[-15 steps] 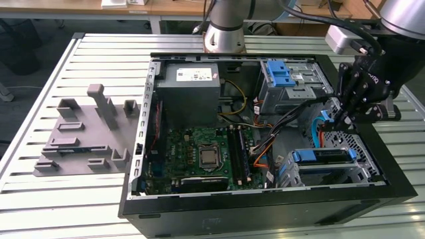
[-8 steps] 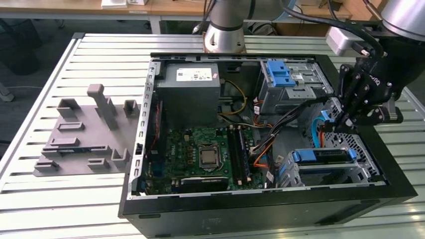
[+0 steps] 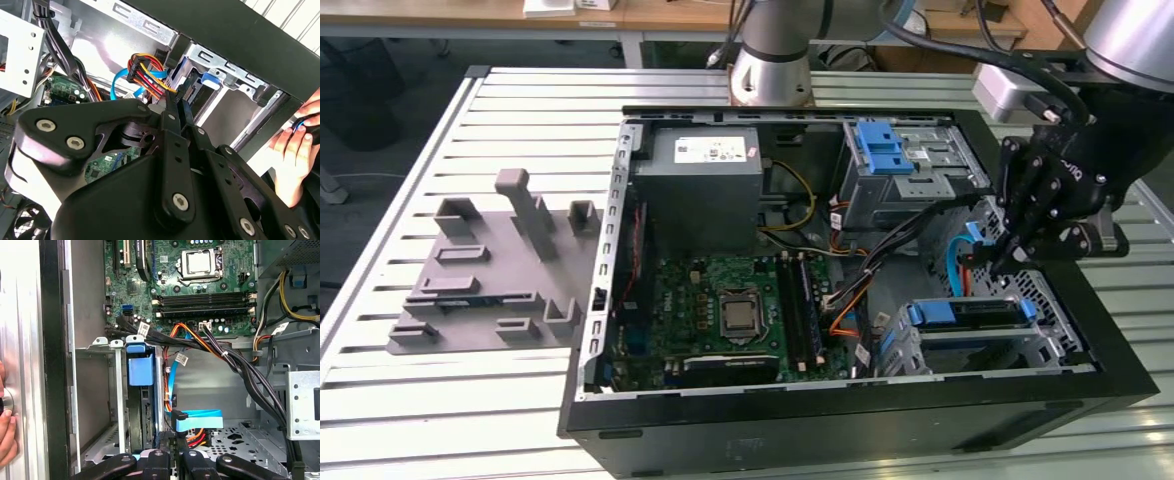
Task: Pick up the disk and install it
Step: 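Insert the first disk wire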
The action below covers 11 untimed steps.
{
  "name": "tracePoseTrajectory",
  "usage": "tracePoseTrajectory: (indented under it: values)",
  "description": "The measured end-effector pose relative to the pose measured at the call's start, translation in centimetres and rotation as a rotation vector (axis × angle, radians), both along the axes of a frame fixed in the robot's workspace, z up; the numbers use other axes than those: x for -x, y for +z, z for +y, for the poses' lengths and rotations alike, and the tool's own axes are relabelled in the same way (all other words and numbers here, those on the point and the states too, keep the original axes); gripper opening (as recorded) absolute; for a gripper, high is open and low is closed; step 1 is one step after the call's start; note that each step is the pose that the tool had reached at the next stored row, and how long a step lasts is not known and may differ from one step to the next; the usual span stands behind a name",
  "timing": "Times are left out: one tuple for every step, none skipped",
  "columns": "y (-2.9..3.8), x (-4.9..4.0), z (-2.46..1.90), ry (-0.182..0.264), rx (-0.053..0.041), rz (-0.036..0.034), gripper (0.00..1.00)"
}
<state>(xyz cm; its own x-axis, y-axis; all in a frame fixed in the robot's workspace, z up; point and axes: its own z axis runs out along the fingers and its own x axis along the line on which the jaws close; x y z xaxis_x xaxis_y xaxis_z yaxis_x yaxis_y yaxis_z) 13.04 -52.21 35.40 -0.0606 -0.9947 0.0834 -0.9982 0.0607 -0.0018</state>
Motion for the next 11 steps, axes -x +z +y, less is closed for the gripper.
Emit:
tracePoseTrajectory:
  values:
    - [-0.01,0.0,0.0,0.0,0.0,0.0,0.17]
    - [-0.01,0.01,0.0,0.0,0.0001,0.0,0.17]
    - [0.0,0.02,-0.01,0.0,0.0002,0.0001,0.17]
    - [-0.01,0.02,-0.01,0.0,0.0002,0.0,0.17]
    - [-0.02,0.02,-0.02,0.0,0.0002,0.0001,0.17]
    - [-0.05,0.02,-0.06,0.0,0.0,0.0,0.17]
    - [-0.08,0.02,-0.13,0.0,0.0001,0.0,0.17]
    - [-0.11,0.02,-0.23,0.0,0.0001,0.0,0.17]
    - [-0.14,0.03,-0.35,0.0,0.0001,0.0,0.17]
    - [-0.18,0.04,-0.47,0.0,0.0001,0.0,0.17]
    - [-0.22,0.06,-0.58,0.0,0.0001,0.0,0.17]
